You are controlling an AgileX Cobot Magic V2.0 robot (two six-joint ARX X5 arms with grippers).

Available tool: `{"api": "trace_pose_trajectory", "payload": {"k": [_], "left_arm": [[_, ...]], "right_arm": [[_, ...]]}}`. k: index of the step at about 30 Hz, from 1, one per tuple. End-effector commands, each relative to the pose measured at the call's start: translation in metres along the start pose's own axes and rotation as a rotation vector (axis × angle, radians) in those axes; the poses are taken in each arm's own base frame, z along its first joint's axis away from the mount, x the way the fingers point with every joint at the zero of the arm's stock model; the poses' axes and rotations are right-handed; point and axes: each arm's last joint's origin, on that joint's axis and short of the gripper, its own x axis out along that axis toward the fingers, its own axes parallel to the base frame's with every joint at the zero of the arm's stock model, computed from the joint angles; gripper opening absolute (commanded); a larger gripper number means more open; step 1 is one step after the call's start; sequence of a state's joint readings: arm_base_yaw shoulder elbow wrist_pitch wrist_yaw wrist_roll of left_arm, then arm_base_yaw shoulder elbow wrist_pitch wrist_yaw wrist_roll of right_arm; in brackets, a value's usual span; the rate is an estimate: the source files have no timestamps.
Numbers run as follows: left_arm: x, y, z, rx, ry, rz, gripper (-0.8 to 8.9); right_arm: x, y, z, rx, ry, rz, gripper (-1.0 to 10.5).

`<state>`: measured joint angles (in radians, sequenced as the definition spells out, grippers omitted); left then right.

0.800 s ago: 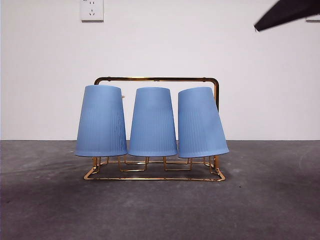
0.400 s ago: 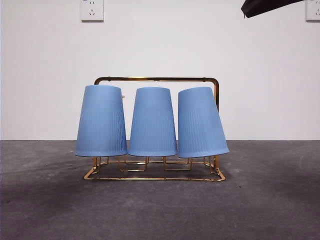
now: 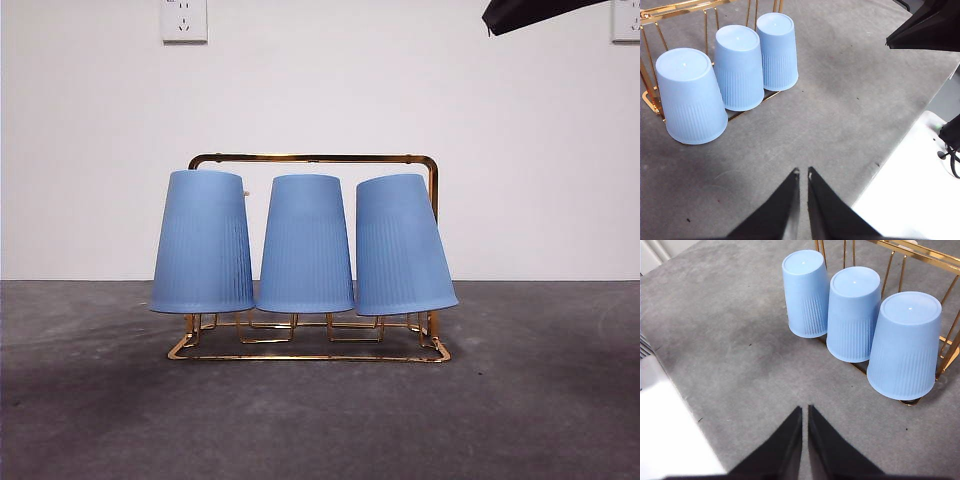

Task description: Pick the top cup and place it on cupholder, pick up the mid cup and place it on cupholder, last pick the bottom cup and place it on cupholder.

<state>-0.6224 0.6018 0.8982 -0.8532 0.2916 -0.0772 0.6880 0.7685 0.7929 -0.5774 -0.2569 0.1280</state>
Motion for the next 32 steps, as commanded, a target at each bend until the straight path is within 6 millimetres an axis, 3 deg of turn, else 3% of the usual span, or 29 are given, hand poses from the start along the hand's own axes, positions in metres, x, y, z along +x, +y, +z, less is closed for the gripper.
{"api": "trace_pose_trajectory", "payload": {"k": [1, 4, 8, 13, 18, 26, 32], "left_arm": [[-0.006, -0.001, 0.004, 0.043, -0.054, 0.030, 0.18], [-0.019, 0.002, 0.009, 0.140, -0.206, 0.146, 0.18], [-0.039, 0.007, 0.014, 0.320, -0.544, 0.329, 0.19], [-0.048, 0.018, -0.010, 0.338, -0.765, 0.654, 0.19], [-0.032, 0.034, -0.046, 0.270, -0.773, 0.808, 0.19], [0.012, 0.063, -0.101, 0.176, -0.669, 0.829, 0.19], [0.036, 0.078, -0.125, 0.124, -0.564, 0.833, 0.19]], "right_arm": [[0.000, 0.002, 0.004, -0.006, -0.013, 0.007, 0.1], [0.000, 0.002, 0.004, -0.006, -0.014, 0.007, 0.1], [0.000, 0.002, 0.004, -0.006, -0.015, 0.007, 0.1], [0.000, 0.002, 0.004, -0.006, -0.015, 0.008, 0.1], [0.000, 0.002, 0.004, -0.006, -0.016, 0.008, 0.1], [0.000, 0.002, 0.004, -0.007, -0.018, 0.008, 0.1], [0.000, 0.002, 0.004, -0.007, -0.018, 0.008, 0.1]]}}
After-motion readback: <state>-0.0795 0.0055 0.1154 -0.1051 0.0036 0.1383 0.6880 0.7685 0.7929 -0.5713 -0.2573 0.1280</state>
